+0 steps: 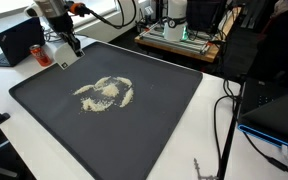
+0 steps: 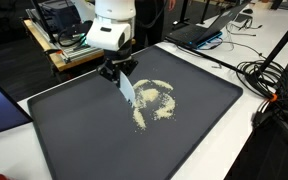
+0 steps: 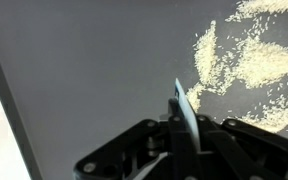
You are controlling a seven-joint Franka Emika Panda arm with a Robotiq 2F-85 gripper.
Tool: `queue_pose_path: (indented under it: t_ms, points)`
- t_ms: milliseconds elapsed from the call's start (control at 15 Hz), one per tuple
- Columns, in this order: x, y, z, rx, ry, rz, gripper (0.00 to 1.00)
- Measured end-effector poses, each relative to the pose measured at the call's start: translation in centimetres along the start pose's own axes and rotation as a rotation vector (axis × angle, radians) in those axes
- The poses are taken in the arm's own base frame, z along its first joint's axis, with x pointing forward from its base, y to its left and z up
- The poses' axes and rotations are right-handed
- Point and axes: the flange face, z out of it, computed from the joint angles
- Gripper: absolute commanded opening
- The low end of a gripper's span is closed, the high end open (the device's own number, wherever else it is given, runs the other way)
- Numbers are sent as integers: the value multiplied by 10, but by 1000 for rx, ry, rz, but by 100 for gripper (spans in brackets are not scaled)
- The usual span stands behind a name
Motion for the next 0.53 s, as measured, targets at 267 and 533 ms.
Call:
queue_pose_path:
  t_ms: [267,533]
  points:
    - [4,-3,8,10,36,-59,1]
    - [10,6,38,17,99,-125,1]
